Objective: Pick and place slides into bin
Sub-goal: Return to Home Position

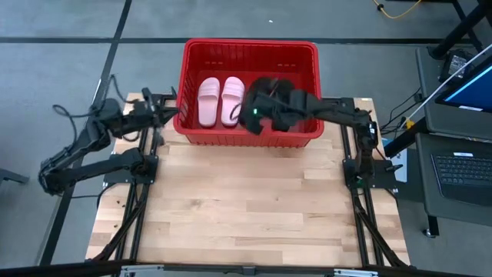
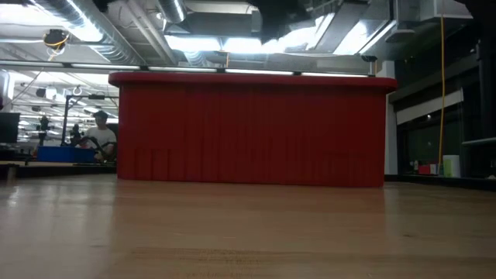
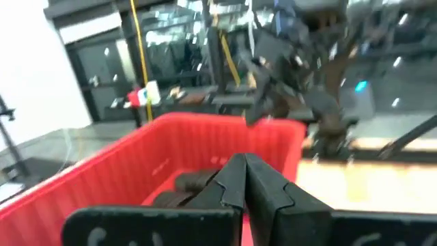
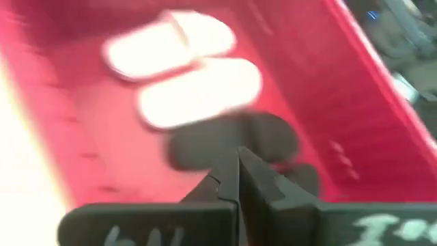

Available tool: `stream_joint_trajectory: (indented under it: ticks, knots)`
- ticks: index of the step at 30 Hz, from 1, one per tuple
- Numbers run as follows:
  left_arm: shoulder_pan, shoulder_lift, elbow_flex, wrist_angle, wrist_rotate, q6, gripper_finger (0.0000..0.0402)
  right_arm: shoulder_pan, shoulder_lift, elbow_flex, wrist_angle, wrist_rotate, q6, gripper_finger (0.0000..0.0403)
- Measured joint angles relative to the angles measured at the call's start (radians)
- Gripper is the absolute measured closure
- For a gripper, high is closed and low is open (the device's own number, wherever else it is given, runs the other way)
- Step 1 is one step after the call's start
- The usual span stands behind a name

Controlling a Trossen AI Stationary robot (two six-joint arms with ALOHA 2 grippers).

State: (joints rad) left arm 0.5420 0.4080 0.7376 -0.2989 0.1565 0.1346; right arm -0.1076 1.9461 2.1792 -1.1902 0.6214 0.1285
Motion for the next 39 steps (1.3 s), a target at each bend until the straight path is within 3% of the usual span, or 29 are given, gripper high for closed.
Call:
stream_joint_trajectory:
  ticks: [5,14,22,39]
  knots:
    - [-0.074,-0.123,-0.012,-0.078,-0.002,-0.063,0.0400,0.116,-0.001,-0.047,0.158,-0.014,0.041,0.0401]
    - [-0.145,-0.409,-0.289,0.035,-0.015,-0.248,0.0400,0.254,0.002,-0.253,0.514,-0.024,0.086,0.0401]
    - [-0.191,-0.398,-0.329,0.019,-0.002,-0.242,0.0400,0.309,0.001,-0.306,0.601,-0.019,0.182,0.0400]
    - [-0.354,-0.407,-0.496,0.103,-0.046,-0.227,0.0400,0.304,0.001,-0.306,0.724,0.023,0.124,0.0399]
